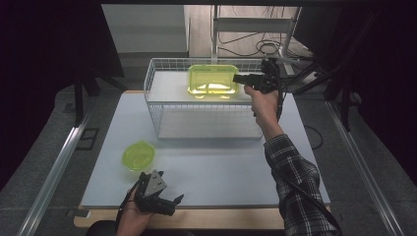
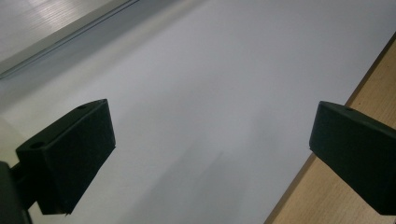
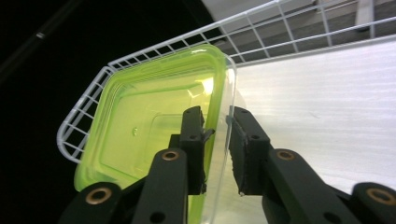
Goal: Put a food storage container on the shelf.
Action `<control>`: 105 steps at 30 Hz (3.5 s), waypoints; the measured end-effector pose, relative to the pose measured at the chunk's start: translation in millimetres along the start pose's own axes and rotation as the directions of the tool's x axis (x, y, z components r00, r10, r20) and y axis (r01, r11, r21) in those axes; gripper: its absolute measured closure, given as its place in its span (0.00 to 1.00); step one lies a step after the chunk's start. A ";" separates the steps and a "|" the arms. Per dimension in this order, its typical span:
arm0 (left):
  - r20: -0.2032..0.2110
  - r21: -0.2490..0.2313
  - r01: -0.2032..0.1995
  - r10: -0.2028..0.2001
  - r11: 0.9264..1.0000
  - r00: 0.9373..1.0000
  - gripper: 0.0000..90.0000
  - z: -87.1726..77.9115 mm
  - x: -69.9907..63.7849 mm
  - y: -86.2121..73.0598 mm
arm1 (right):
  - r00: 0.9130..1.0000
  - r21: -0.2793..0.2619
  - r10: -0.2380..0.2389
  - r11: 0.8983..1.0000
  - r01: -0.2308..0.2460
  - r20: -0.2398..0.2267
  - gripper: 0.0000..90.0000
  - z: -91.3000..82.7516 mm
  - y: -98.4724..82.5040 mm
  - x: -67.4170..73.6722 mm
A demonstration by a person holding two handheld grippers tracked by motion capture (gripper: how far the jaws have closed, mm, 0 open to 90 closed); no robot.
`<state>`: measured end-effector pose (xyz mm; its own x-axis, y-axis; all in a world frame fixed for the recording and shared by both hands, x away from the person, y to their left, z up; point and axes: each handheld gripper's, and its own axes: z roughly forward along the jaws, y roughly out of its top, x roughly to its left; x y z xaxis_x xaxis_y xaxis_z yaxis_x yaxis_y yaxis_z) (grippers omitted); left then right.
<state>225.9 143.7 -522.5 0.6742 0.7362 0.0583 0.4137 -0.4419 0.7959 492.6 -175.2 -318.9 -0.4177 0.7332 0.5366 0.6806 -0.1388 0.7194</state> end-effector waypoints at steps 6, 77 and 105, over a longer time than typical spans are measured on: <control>0.000 0.003 -0.002 0.002 1.000 1.000 0.00 0.2 0.0 -0.1 | 0.999 0.010 -0.022 1.000 0.022 0.026 0.81 4.8 2.0 -0.6; 0.010 -0.032 0.013 -0.013 0.999 1.000 0.01 -1.0 0.6 0.5 | 0.895 0.168 -0.440 0.880 0.445 -0.069 0.06 -41.4 -64.0 -1.0; 0.025 -0.016 0.039 -0.039 0.999 0.999 0.01 1.3 1.9 -0.6 | 0.852 0.214 -0.519 0.827 0.520 -0.068 0.04 -55.0 -150.7 -16.1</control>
<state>227.7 144.6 -523.6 0.6729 0.7397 0.0121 0.4300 -0.4044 0.8072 363.6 -202.7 -411.7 -0.7501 0.6513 0.1143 0.4739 0.4089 0.7799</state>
